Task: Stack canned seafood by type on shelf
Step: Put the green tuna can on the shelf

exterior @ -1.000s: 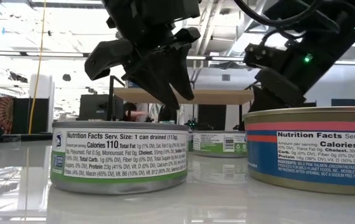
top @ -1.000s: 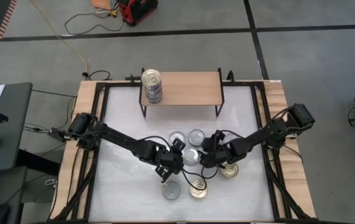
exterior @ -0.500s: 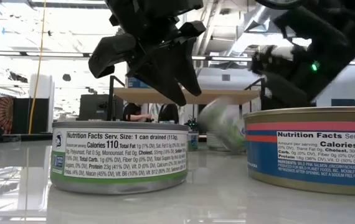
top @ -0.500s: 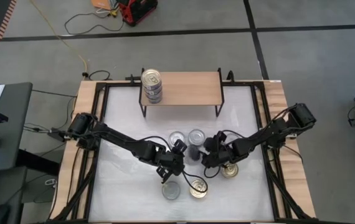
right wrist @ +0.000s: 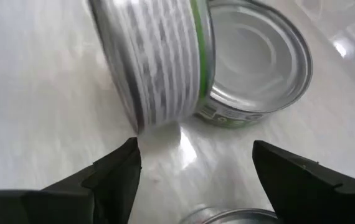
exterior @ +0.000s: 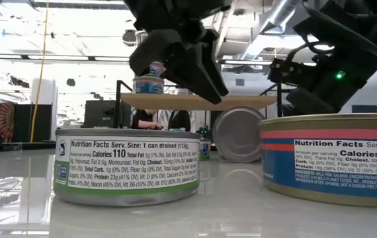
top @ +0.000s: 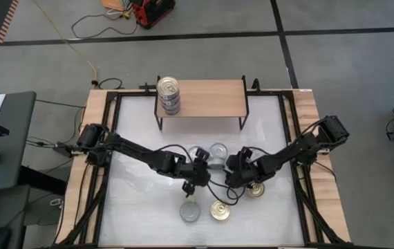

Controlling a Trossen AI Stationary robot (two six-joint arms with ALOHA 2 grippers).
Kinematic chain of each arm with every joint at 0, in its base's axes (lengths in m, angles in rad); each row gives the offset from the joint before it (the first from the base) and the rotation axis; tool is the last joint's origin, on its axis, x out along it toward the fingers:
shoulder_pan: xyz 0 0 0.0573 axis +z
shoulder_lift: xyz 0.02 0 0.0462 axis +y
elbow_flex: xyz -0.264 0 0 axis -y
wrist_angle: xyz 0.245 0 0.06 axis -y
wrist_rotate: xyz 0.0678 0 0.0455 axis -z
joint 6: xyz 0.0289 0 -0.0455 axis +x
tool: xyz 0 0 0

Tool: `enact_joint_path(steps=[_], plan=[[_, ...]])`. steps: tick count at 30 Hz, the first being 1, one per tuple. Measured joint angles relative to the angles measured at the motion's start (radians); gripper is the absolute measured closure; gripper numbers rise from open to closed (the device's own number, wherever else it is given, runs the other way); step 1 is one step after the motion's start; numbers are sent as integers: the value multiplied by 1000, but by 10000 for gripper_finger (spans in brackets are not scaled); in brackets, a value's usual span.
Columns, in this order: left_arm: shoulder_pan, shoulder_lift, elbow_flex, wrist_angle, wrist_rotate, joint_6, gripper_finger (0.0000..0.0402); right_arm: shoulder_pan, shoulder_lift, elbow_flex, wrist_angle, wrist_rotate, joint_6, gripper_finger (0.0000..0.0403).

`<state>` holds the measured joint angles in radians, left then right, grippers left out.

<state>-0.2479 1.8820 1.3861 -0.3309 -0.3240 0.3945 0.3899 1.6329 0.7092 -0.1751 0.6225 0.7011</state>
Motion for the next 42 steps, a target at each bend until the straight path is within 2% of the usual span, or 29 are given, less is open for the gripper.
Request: enact_joint_path(steps=[3, 7, 12, 16, 22, 26, 32, 36, 42], plan=[[10, 0, 0, 2, 44, -91, 253, 10, -4, 18, 3, 18, -61, 72], [2, 0, 0, 1, 53, -155, 253, 18, -4, 43, -4, 21, -125, 72], [-38, 0, 0, -20, -50, -169, 253, 31, -4, 96, -34, 27, -201, 72], [-77, 0, -6, -18, -92, -171, 253, 26, -5, 132, -37, 27, -293, 72], [-112, -59, -136, 94, -124, -197, 253, -20, -5, 164, -60, -20, -374, 72], [-121, -159, -244, 169, -100, -205, 253, -53, -6, 168, -32, -98, -420, 72], [-108, -306, -358, 222, -63, -231, 253, -86, -7, 168, 25, -128, -467, 74], [-105, -346, -390, 214, -44, -225, 253, -88, -7, 169, 35, -142, -467, 102], [-104, -387, -424, 228, -19, -203, 253, -91, -7, 169, 20, -154, -452, 187]])
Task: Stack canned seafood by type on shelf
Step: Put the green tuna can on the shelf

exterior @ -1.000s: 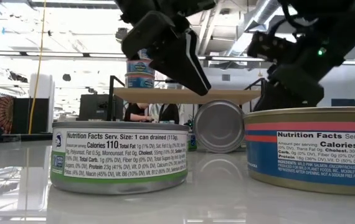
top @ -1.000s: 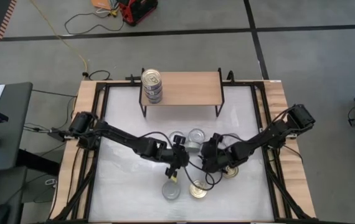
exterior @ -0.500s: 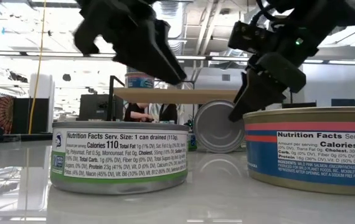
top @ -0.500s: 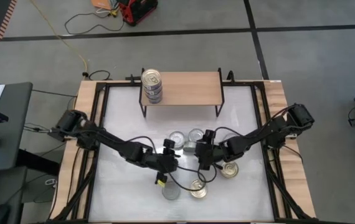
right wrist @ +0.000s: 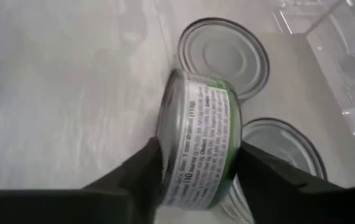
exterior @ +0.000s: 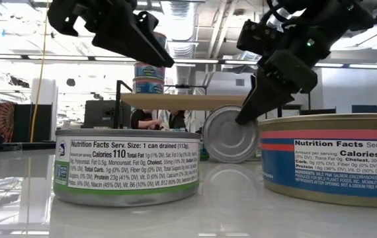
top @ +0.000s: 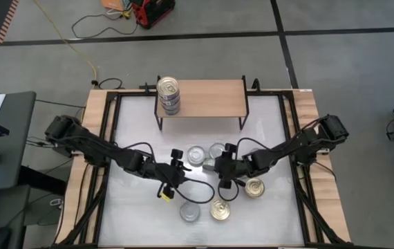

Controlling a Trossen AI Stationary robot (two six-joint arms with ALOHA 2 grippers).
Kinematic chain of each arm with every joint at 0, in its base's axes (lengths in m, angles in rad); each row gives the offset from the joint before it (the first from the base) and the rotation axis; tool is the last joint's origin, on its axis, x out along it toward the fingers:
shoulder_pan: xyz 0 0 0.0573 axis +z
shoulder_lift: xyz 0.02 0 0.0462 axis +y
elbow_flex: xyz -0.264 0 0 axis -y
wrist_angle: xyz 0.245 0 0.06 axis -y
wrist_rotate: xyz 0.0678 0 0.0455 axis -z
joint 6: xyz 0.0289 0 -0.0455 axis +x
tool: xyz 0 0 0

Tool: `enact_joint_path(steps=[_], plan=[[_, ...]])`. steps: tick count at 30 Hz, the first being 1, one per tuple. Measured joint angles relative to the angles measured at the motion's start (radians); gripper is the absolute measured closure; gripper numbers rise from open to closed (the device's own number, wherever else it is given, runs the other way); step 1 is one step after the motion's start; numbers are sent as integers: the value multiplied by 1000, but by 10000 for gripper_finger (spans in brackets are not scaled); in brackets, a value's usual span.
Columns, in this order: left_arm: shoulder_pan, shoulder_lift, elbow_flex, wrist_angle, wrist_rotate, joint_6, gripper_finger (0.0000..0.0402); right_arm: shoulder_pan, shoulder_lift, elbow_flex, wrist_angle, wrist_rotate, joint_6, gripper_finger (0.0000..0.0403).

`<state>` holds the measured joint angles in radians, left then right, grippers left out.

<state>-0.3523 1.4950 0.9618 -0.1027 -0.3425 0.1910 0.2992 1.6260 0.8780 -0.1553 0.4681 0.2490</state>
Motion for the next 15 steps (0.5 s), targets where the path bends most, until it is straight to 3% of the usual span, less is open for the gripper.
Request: enact_joint_path(steps=[4, 10, 15], plan=[[-1, -13, -2, 0, 36, 43, 253, -3, 0, 0, -4, 1, 12, 246], [18, -13, -2, -14, 28, 157, 253, -19, -26, -2, -21, -4, 6, 246], [75, -13, -2, -2, 60, 286, 253, -34, -185, -2, -53, -45, -10, 246]])
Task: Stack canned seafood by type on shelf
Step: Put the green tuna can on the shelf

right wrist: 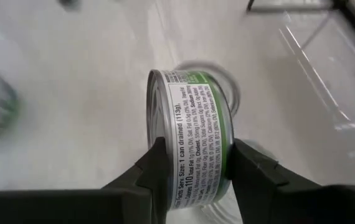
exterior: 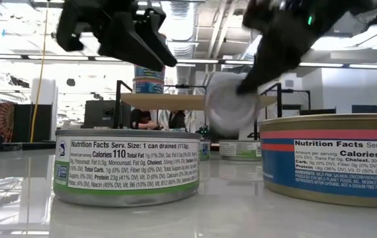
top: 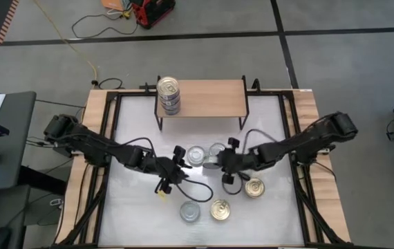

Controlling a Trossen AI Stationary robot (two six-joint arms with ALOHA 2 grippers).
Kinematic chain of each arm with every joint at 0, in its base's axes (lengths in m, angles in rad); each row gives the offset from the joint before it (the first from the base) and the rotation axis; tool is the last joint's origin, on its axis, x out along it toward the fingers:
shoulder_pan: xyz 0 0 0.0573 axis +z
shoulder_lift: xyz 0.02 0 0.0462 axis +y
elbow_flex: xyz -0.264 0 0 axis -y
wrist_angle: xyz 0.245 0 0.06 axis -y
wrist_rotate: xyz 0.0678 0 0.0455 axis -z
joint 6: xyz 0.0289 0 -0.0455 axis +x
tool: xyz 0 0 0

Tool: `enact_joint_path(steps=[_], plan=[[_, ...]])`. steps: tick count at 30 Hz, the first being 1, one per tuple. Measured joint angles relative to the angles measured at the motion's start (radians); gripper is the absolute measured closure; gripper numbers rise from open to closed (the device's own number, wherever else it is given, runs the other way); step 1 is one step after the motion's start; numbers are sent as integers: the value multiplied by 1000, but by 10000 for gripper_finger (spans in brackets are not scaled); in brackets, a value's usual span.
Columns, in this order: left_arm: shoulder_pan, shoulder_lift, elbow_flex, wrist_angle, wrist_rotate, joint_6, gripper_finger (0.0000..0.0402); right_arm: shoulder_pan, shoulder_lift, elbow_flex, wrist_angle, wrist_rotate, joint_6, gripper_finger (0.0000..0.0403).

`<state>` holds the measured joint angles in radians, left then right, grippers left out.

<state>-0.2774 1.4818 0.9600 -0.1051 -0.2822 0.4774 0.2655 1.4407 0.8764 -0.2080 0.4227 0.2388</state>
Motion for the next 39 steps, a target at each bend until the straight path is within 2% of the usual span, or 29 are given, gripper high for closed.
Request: enact_joint_path(steps=[7, 10, 13, 15, 22, 28, 34, 39], plan=[[72, 0, 0, 20, 126, 104, 253, -73, -264, 1, -45, -37, 25, 246], [101, 0, 0, 54, 227, 107, 257, -161, -340, 1, -50, -44, 47, 246], [122, 0, 1, 80, 345, 92, 268, -286, -382, 13, -67, -123, 64, 246], [124, 0, 1, 78, 370, 86, 276, -365, -385, 34, -92, -187, 75, 246], [120, 0, -3, 8, 389, 77, 295, -601, -302, 153, -134, -440, 67, 246], [127, -14, -155, 215, 449, 59, 305, -758, -188, 270, -206, -638, 121, 246], [120, -72, -298, 368, 422, 30, 306, -871, -43, 399, -337, -778, 194, 246], [99, -158, -386, 457, 392, 27, 306, -947, 75, 505, -399, -956, 242, 246]])
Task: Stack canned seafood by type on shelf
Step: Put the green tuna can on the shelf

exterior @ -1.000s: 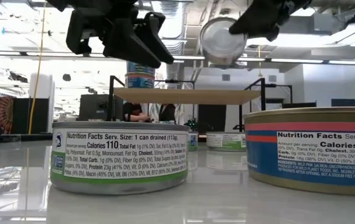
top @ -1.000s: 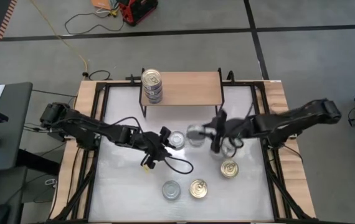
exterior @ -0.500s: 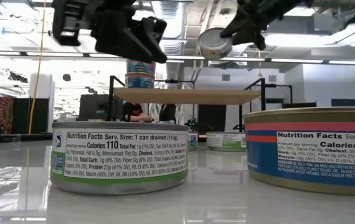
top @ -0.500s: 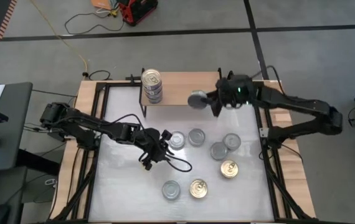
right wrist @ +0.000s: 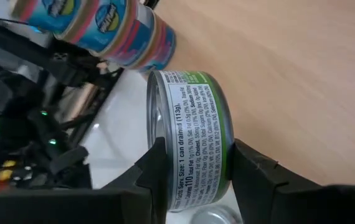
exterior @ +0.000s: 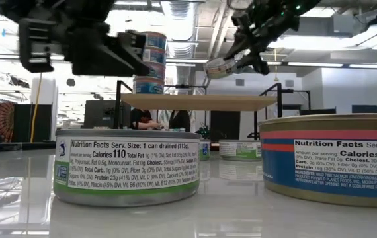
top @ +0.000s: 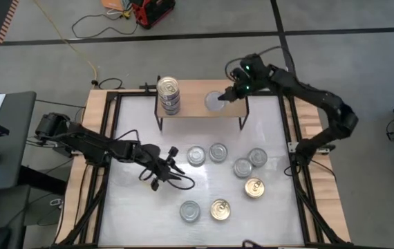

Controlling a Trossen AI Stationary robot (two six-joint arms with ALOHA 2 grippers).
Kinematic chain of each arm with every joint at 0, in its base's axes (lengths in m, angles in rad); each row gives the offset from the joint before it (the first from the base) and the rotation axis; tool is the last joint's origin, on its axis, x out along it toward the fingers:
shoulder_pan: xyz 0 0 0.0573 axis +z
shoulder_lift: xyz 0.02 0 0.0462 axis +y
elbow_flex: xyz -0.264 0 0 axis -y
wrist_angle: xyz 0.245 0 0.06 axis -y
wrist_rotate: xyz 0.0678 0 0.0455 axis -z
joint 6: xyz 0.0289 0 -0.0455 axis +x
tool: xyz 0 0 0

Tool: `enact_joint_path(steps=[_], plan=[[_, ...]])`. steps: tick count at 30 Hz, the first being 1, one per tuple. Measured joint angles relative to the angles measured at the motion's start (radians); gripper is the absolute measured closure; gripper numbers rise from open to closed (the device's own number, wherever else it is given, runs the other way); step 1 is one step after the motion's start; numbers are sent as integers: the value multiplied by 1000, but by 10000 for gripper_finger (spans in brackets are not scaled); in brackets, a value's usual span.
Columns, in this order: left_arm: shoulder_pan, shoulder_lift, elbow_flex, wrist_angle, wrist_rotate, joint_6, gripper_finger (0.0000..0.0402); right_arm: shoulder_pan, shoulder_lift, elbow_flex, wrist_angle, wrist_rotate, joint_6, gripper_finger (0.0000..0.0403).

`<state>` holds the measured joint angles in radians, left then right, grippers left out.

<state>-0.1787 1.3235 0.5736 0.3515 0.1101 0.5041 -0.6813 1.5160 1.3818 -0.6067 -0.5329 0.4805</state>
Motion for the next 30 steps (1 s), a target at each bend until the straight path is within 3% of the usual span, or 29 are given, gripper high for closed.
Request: enact_joint_path(steps=[9, 14, 27, 30], plan=[[-16, -162, -146, 68, -75, -10, 306, -75, 173, 186, -175, -23, -30, 237], [-21, -211, -193, 66, -109, -18, 306, -88, 218, 216, -205, -22, -36, 221], [-24, -233, -212, 57, -126, 11, 306, -108, 215, 219, -237, -17, -51, 125], [-24, -233, -212, 59, -126, 10, 306, -115, 215, 222, -262, 29, -51, 101]])
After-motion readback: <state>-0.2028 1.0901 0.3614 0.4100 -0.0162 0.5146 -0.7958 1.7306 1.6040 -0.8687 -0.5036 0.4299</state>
